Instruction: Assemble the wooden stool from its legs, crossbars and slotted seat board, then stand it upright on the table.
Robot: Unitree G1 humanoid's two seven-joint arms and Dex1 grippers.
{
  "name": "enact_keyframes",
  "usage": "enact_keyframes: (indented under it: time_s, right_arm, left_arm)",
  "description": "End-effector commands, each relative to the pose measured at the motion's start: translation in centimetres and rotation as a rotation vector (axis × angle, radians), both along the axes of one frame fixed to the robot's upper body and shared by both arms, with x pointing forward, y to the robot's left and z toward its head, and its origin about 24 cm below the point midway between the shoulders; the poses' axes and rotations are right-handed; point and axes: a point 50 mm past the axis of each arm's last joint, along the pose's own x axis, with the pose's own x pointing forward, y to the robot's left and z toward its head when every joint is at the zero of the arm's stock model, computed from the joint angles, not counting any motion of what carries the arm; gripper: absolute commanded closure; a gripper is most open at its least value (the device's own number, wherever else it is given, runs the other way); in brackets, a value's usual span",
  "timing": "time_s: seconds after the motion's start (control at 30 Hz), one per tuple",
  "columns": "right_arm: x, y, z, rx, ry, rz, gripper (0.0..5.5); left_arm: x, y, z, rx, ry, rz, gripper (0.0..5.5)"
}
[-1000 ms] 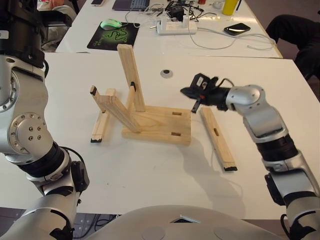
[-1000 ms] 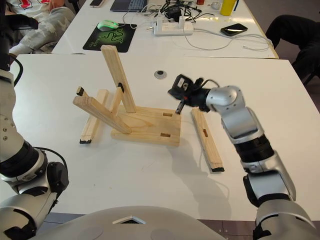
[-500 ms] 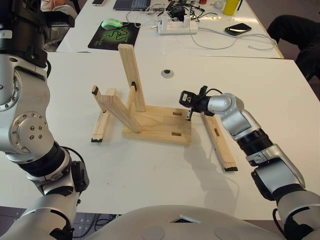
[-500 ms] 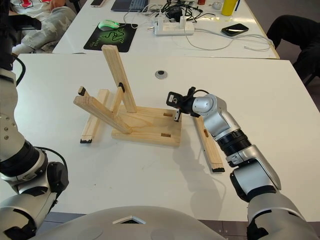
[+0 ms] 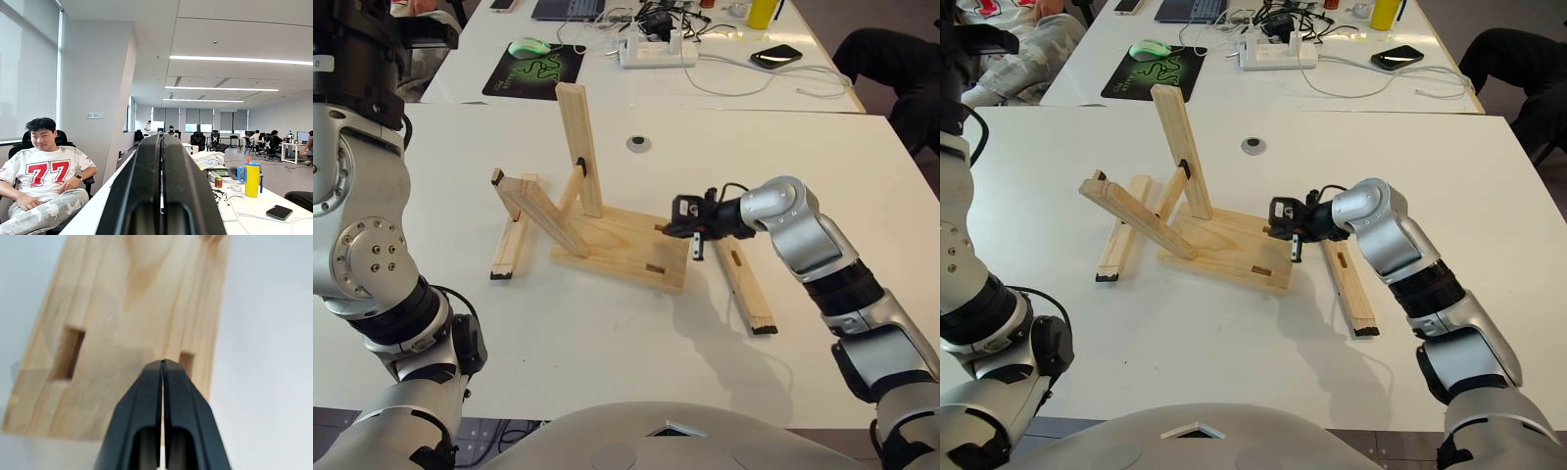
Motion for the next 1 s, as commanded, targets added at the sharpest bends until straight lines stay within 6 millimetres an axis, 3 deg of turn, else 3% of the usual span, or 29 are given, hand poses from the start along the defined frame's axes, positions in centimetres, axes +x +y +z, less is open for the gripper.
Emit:
enact_keyframes:
  time_s: [0.03, 0.27, 0.4, 0.47, 0.67, 0.87, 1.0]
  right_arm:
    - [2.7, 0.1, 2.0, 0.037, -0.159, -0.168, 5.50]
    - [2.1, -0.9, -3.3, -0.170, -0.119, -0.162, 5.50]
    - [0.7, -1.2, -4.8, -0.247, -0.056, -0.053, 5.50]
    - [-0.4, -1.4, -4.5, -0.239, 0.022, 0.027, 5.50]
    - [-1.8, -1.7, -0.6, -0.083, 0.176, 0.147, 5.50]
    - [-2.4, -0.8, 0.1, 0.093, 0.249, 0.047, 5.50]
    - [0.9, -1.3, 0.7, 0.173, 0.019, -0.274, 5.50]
  left_arm:
    - [-0.1, 0.0, 0.5, 0.008, -0.021, 0.008, 5.46]
    - [0.0, -0.1, 0.5, 0.008, -0.020, 0.006, 5.46]
    - [0.0, -0.2, 0.4, 0.012, -0.018, 0.006, 5.46]
    - [0.0, -0.1, 0.5, 0.013, -0.018, 0.006, 5.46]
    - [-0.1, 0.0, 0.4, 0.013, -0.019, 0.015, 5.46]
    - [-0.1, 1.0, -0.4, 0.024, 0.018, 0.048, 5.46]
    - [-0.3, 2.9, -2.1, 0.039, 0.107, 0.101, 5.46]
